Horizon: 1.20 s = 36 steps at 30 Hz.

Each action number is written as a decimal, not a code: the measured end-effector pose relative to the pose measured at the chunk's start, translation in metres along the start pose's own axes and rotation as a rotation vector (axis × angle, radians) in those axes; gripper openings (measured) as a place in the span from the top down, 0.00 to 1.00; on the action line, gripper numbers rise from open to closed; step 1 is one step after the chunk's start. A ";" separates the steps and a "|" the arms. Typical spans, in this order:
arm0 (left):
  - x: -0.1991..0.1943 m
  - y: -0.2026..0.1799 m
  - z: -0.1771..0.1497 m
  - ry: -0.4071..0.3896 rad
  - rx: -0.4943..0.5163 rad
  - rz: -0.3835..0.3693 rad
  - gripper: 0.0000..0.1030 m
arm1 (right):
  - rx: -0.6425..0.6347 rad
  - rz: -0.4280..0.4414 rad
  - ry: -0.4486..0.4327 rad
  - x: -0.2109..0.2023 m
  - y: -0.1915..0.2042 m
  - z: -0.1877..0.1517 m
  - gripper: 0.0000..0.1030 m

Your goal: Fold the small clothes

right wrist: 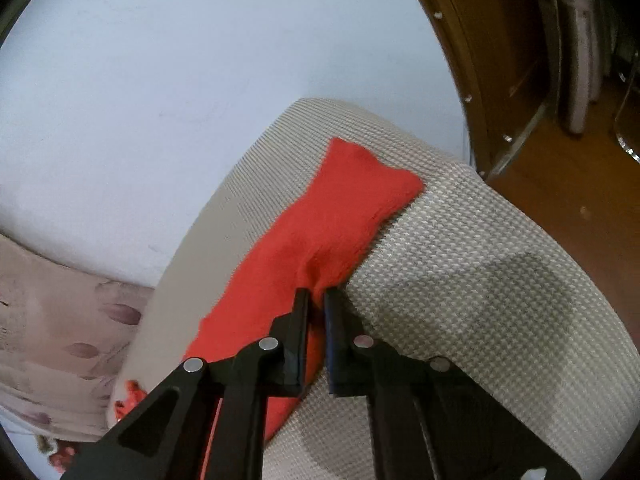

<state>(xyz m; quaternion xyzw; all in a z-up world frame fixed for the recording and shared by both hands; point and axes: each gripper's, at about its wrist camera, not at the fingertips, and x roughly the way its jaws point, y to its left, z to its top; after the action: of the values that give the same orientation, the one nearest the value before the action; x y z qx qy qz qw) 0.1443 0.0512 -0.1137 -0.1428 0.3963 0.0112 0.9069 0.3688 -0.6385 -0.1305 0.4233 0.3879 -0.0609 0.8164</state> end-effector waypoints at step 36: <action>-0.037 0.080 0.001 -0.091 -0.192 -0.135 0.00 | -0.151 0.459 0.283 0.004 0.244 -0.289 0.57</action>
<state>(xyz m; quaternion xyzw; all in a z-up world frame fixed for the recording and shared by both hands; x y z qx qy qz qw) 0.1092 0.1318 -0.1064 -0.2547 0.3413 -0.0057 0.9048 0.3076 -0.2694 -0.0745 0.4422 0.3954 0.2145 0.7759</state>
